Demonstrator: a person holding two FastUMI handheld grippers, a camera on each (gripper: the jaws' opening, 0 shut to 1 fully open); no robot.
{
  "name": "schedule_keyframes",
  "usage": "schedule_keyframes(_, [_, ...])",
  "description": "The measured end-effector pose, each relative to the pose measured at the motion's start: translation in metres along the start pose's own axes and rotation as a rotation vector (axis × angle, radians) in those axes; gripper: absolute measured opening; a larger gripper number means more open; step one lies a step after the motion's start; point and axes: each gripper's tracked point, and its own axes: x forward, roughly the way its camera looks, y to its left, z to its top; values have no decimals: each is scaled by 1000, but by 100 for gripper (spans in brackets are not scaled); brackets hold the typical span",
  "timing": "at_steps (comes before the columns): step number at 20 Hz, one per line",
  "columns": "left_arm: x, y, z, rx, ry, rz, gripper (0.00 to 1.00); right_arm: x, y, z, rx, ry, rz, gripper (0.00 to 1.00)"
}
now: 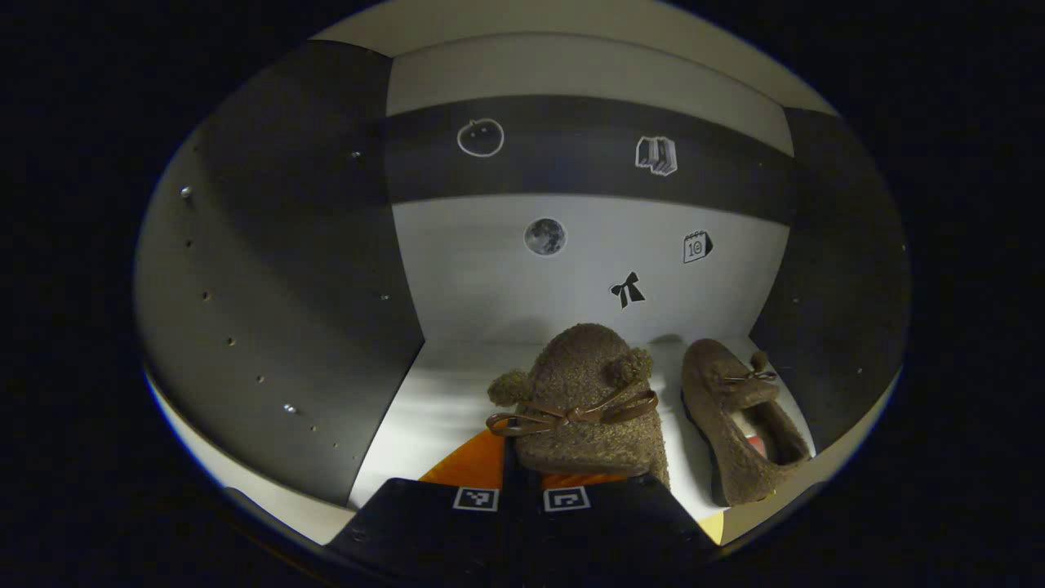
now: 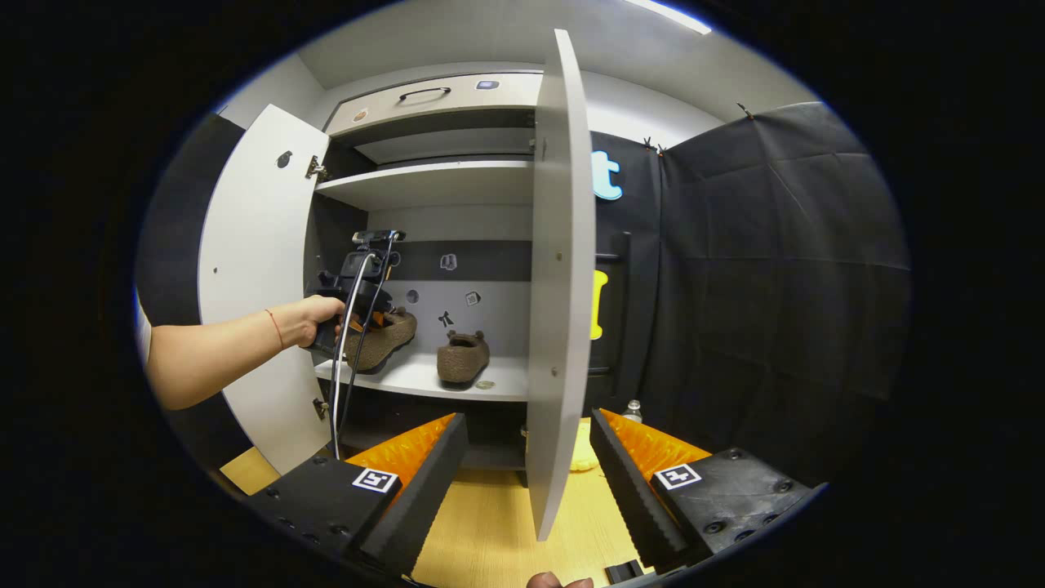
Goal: Grab one shoe with the right hand and put it into the shoe cabinet, grab the other shoe with the left hand and put it into the shoe cabinet; then close the right door with the right hand and the left door with the left hand.
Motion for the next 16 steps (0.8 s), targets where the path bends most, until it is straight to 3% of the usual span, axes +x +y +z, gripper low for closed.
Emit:
schedule_keyframes(7, [57, -10, -14, 50, 73, 59, 5, -7, -49, -9, 28, 35, -88, 98])
schedule_keyframes(11, [55, -11, -13, 99, 79, 78, 11, -8, -69, -7, 26, 31, -126, 98])
schedule_keyframes(16, [40, -14, -11, 122, 66, 33, 20, -3, -79, -10, 38, 40, -146, 98])
